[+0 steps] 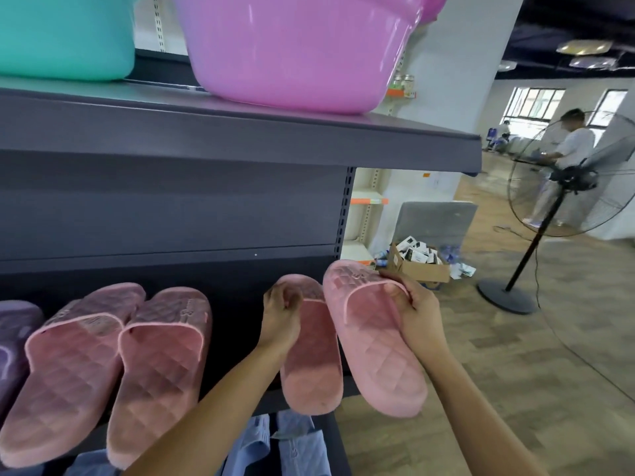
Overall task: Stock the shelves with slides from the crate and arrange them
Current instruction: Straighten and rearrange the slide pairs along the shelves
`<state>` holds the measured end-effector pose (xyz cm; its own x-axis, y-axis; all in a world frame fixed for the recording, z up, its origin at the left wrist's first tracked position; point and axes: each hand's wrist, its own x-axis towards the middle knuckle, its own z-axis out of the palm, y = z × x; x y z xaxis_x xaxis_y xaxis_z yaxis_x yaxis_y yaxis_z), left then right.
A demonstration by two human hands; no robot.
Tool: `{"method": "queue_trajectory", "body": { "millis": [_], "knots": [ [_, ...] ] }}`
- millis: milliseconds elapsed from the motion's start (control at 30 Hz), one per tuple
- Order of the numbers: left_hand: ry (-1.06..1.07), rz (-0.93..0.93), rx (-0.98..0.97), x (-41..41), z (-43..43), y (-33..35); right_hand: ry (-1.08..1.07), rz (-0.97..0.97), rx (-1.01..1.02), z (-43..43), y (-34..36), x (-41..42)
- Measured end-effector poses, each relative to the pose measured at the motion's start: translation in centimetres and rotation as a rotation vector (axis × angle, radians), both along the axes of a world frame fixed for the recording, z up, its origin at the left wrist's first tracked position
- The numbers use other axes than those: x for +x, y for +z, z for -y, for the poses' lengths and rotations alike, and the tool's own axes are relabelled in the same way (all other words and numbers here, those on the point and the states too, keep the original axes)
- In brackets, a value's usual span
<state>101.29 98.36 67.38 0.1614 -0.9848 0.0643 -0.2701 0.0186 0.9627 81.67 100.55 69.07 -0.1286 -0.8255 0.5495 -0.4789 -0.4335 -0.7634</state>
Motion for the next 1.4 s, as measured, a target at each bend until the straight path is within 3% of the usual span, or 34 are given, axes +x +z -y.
{"method": "queue_trajectory", "body": {
  "millis": [200, 367, 467, 633, 900, 1133, 1300, 1400],
  "knots": [
    [-0.126, -0.130, 0.136, -2.4, -0.1, 0.9, -0.022, -0.002, -0.003, 0.2, 0.1, -0.1],
    [-0.296, -0.230, -0.075, -0.8, -1.6, 3.3, 0.001, 0.004, -0.016, 0.6, 0.7, 1.4],
    [-0.399, -0.089, -0.148, 0.8, -1.4, 4.2, 0.049, -0.004, -0.035, 0.9, 1.1, 3.2],
    [-0.320, 0.142, -0.260, 4.4, -0.4, 4.4, 0.179, 0.011, -0.017, 1.4, 1.3, 6.2],
    [-0.242, 0.186, -0.324, 8.4, -1.3, 2.9, 0.366, -0.151, 0.105, 2.1, 0.3, 7.2],
    [-0.160, 0.200, -0.358, 11.5, -2.1, 2.5, 0.180, -0.248, 0.142, 1.8, -1.4, 5.8],
    [-0.129, 0.362, -0.317, 12.5, -2.1, 2.0, 0.087, -0.513, 0.195, 2.8, -2.5, 5.0],
    [-0.162, 0.416, -0.290, 11.8, -1.9, 1.9, 0.039, -0.494, 0.190, 3.0, -2.7, 4.8]
  ]
}}
